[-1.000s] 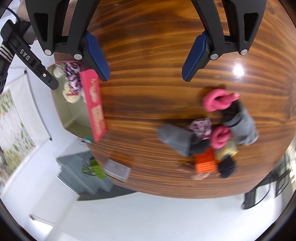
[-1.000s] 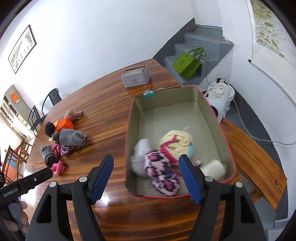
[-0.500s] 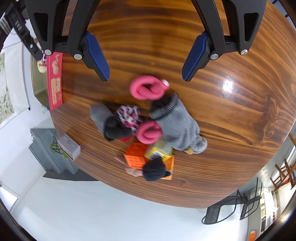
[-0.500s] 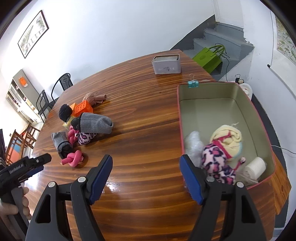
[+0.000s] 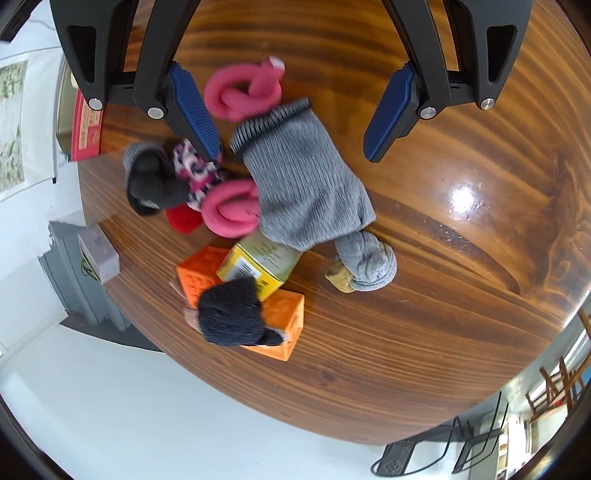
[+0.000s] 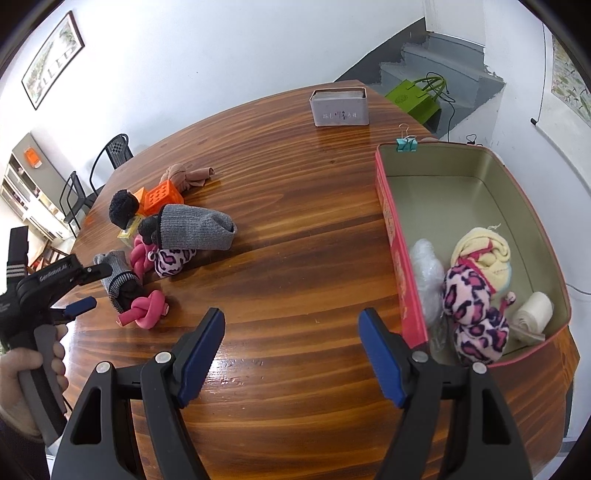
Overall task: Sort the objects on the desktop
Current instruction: 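Grasp the grey knit sock with the left tool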
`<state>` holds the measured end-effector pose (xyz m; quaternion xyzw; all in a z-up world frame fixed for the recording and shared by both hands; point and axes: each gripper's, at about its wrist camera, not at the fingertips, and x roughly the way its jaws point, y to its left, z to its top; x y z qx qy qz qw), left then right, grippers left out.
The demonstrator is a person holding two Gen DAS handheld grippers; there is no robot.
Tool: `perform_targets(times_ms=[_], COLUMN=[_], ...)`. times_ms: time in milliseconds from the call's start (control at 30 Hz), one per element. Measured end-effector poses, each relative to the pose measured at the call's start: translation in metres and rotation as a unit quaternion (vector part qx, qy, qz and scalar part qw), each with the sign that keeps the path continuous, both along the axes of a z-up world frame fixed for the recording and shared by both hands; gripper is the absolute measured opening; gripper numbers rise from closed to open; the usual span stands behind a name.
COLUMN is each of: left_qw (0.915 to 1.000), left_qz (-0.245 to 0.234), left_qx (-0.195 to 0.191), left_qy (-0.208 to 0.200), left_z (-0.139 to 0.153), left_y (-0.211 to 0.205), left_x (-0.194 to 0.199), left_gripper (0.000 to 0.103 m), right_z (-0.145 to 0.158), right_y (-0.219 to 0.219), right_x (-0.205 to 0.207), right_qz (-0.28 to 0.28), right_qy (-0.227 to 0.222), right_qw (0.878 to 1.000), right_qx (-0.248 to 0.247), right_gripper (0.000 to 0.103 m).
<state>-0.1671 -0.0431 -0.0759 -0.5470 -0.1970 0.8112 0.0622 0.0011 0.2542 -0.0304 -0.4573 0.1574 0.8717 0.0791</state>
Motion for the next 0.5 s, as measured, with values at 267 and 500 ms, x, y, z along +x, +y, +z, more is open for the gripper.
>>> perform_targets(times_ms=[267,500], left_qw=[0.9999,0.9991], left_qz=[-0.011,-0.042], left_qx=[0.005,0.000], left_qy=[-0.004,0.002], left_z=[-0.015,-0.023], left_y=[-0.009,-0.016], left_x=[-0.015,-0.015], left_gripper=[0.082,0.059], right_z=[-0.013,-0.016], right_y=[-0.019,-0.038], right_x=[-0.011,-0.030], right_qz=[0.004,0.025], right_qy=[-0.021,-0.021], right_qw=[1.000,0.999], right_qx=[-0.002,0.004], right_gripper=[0.078,0.078])
